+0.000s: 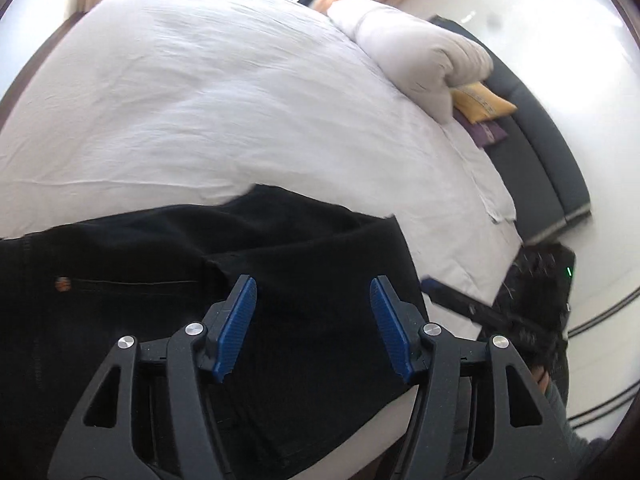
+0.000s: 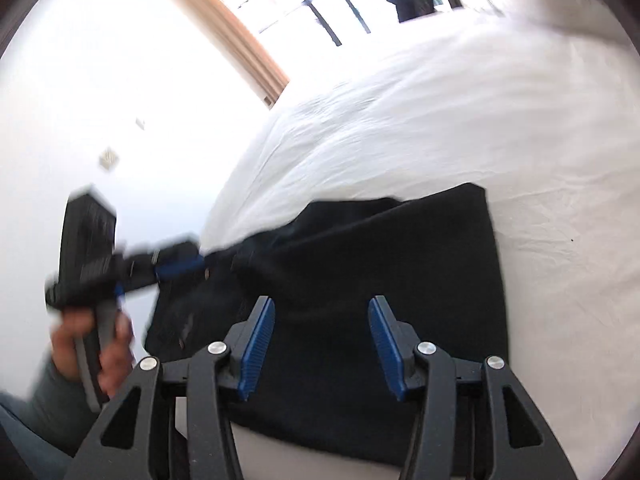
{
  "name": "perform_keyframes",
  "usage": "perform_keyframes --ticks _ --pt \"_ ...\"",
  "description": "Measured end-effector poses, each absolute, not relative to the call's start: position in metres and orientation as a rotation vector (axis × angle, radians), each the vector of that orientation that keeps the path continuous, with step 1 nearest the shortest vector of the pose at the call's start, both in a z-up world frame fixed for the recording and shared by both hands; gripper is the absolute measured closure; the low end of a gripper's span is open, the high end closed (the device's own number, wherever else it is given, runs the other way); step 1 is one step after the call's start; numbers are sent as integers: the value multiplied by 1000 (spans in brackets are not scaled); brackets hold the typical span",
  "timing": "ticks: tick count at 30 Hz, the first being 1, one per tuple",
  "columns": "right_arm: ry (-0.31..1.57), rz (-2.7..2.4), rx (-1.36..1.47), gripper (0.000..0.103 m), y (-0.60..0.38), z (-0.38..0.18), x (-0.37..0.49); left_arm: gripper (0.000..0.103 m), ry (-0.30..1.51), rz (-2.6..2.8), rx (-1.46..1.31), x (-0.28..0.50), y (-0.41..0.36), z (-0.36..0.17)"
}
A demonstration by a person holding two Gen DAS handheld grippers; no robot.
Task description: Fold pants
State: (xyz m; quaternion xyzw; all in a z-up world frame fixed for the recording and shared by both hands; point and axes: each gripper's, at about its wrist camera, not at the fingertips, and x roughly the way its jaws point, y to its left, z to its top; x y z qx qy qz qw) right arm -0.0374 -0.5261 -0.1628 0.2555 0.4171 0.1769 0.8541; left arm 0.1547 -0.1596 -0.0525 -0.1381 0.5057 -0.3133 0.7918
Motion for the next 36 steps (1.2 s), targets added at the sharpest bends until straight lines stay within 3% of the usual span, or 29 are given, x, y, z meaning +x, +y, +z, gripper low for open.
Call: perform_keyframes --ticks 7,11,24,27,30,34,36 --pt "980 392 819 50 -589 -226 41 46 1227 -657 -233 169 -202 -125" --pt "980 500 993 51 -609 -253 48 46 1218 -695 -278 173 -193 -133" --pt "1107 689 937 50 -596 -266 -81 46 1210 -697 -283 181 -196 -137" --pt "1128 714 947 36 -599 -261 -103 46 1181 -664 -264 172 -183 -125" --pt "1114 713 878 34 -596 -251 -115 45 1121 -616 -280 154 -157 -108" --pt "948 761 892 31 -587 -221 -90 30 1039 -526 -364 109 -101 -87" --pt "891 772 903 31 -578 -211 -67 27 1004 -482 -400 81 -72 -81"
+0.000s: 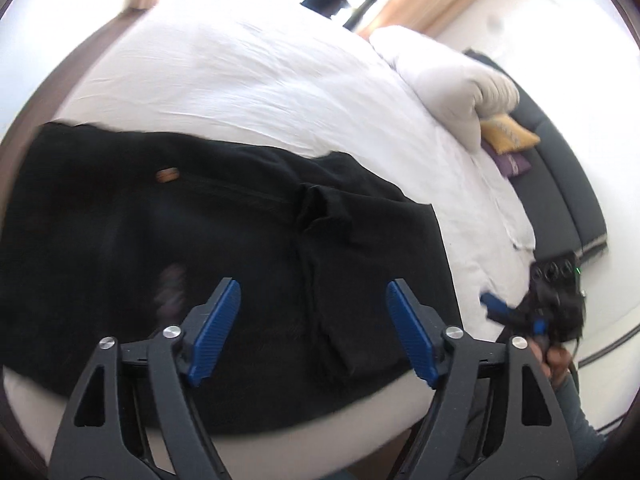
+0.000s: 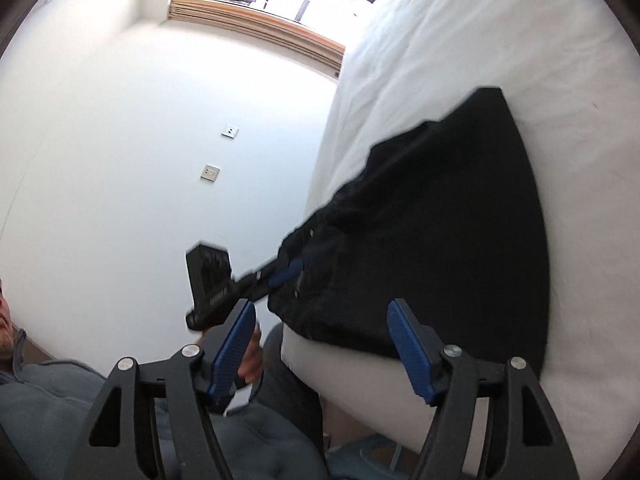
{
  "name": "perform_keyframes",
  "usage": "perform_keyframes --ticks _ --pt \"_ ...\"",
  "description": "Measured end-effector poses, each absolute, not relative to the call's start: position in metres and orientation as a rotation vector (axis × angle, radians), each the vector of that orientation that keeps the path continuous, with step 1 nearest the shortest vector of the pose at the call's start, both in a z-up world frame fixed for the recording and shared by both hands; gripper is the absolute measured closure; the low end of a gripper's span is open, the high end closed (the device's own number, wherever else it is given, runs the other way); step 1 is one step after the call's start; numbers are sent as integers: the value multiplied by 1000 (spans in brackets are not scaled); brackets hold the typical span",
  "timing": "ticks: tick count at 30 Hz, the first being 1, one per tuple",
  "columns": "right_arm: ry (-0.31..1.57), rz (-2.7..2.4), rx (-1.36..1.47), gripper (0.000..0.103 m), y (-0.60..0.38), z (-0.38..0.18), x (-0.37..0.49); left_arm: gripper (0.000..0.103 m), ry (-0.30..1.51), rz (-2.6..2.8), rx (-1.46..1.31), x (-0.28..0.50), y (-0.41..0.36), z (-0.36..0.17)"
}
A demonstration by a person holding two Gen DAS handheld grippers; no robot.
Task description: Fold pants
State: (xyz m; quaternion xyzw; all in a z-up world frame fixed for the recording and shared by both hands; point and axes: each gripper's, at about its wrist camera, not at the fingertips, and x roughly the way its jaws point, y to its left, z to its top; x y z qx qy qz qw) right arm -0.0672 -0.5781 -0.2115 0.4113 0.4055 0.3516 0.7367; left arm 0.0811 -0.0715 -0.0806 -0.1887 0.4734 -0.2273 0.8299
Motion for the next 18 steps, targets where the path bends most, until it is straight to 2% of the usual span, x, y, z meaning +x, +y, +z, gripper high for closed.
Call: perform_keyframes --ticks 3,5,6,7,8,15,18 --pt "866 773 944 31 -564 -218 -30 24 966 -402 -484 44 -25 -75" --pt "927 711 945 23 -552 -240 -8 17 934 -336 -534 28 4 -73" --pt "1002 619 930 23 -547 -259 1 15 909 -283 -570 20 21 -74" --pt "1088 538 924 36 -543 -278 10 13 897 -242 -600 14 34 -75" --pt "1098 495 914 37 -544 -284 10 13 896 -209 -630 9 49 -79" --pt "984 636 953 36 -538 -244 -11 13 949 -120 -907 7 103 -129" --pt "981 664 952 36 -528 -239 -12 13 930 -152 -922 19 104 -136"
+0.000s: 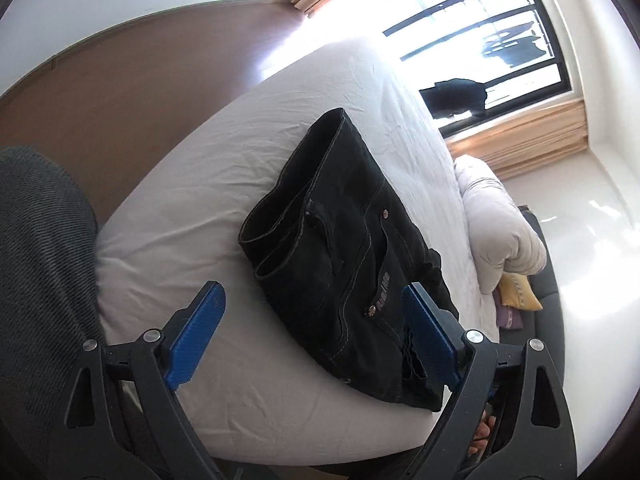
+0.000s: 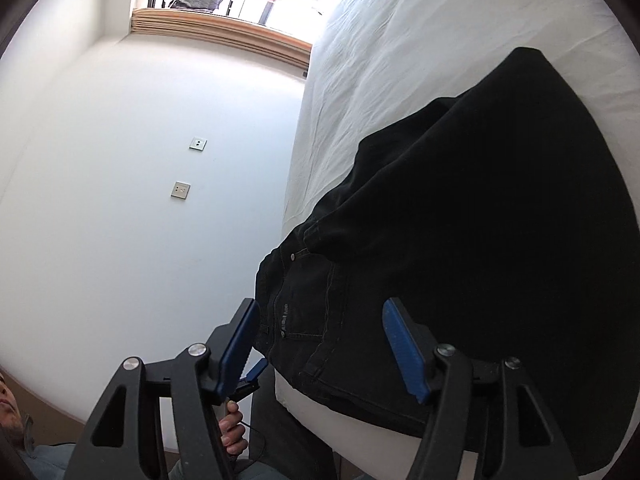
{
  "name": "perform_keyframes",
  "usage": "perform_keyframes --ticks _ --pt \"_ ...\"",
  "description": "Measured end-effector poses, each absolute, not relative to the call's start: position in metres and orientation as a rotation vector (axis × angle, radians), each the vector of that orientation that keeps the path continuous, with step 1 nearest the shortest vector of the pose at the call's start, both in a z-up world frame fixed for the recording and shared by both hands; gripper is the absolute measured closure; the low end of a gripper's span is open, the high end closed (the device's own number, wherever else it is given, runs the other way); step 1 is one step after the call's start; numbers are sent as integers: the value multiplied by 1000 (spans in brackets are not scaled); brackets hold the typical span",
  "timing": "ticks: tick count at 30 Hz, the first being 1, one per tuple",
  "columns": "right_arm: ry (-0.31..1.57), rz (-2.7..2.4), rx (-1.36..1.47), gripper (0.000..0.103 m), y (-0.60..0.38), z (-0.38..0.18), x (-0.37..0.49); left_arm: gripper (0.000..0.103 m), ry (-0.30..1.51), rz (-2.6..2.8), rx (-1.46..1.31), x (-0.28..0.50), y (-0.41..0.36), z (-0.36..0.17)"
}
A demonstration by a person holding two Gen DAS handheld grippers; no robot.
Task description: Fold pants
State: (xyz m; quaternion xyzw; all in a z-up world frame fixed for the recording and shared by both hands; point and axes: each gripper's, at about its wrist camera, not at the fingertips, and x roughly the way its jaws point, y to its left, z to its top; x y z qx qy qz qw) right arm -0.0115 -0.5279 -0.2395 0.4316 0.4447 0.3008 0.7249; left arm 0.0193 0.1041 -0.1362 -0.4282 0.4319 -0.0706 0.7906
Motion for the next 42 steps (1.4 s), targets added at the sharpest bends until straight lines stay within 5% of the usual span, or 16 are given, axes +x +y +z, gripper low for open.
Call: perform_keyframes --ticks 6,10,13,17,26,33,42 --pt "991 706 961 36 -518 -243 -8 19 918 -215 -1132 47 98 -171" --pt "976 734 972 36 -511 -238 -3 38 904 -213 -1222 54 103 -187" --pt "991 747 979 36 -497 -238 7 74 918 -208 -1283 59 109 -201" --pt "1054 749 967 36 -487 -248 18 86 925 -227 -1308 64 108 -210" --pt "1213 603 820 38 -465 -272 26 91 889 -277 -1130 73 96 -167" --pt "1186 619 842 25 -467 -263 20 91 839 -374 -876 89 53 -96" --pt "1065 687 985 18 -509 -235 18 91 858 -623 -457 118 -110 -46"
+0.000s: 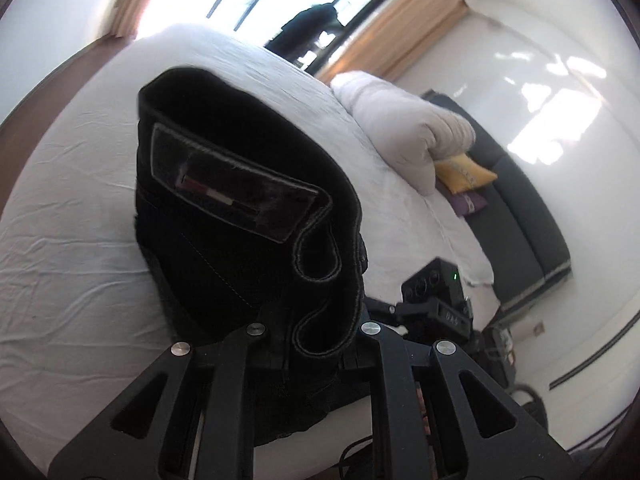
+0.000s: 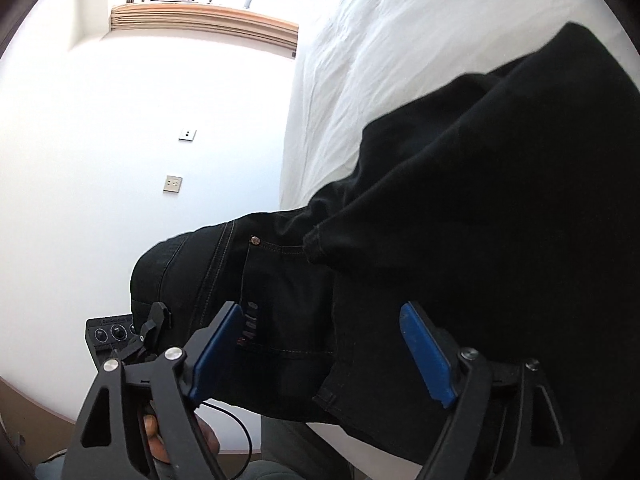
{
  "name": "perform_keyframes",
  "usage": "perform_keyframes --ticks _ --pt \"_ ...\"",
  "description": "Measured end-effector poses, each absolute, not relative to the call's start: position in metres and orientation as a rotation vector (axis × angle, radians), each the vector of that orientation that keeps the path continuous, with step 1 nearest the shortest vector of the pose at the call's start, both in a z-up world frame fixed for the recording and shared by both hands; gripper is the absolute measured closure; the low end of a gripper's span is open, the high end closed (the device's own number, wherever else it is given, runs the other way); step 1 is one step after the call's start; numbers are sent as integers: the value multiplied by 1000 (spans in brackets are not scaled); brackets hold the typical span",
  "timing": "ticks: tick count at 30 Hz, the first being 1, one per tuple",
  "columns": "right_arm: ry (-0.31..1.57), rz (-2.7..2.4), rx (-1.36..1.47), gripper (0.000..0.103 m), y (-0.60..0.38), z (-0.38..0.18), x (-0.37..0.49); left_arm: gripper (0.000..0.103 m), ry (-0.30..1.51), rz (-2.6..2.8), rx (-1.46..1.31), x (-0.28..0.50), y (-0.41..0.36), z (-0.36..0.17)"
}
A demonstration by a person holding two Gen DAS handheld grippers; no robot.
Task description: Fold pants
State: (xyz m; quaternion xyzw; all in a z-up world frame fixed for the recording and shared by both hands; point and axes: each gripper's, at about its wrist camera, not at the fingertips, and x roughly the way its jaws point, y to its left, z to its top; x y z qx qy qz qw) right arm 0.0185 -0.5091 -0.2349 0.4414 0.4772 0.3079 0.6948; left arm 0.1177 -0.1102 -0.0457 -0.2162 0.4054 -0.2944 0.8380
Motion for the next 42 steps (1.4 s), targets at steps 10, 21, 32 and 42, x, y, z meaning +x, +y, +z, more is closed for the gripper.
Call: perform_keyframes --ticks 10,21,32,42 --pt "999 693 883 7 -562 -192 12 90 1005 -722 -129 98 -238 -107" --pt "1097 653 715 9 -520 -185 17 90 934 -670 122 92 -318 -105" --pt "1112 593 560 82 -541 -189 24 90 915 -671 237 73 -341 -108" --pt "1138 576 648 82 -581 -224 47 90 985 -667 320 86 -411 -152"
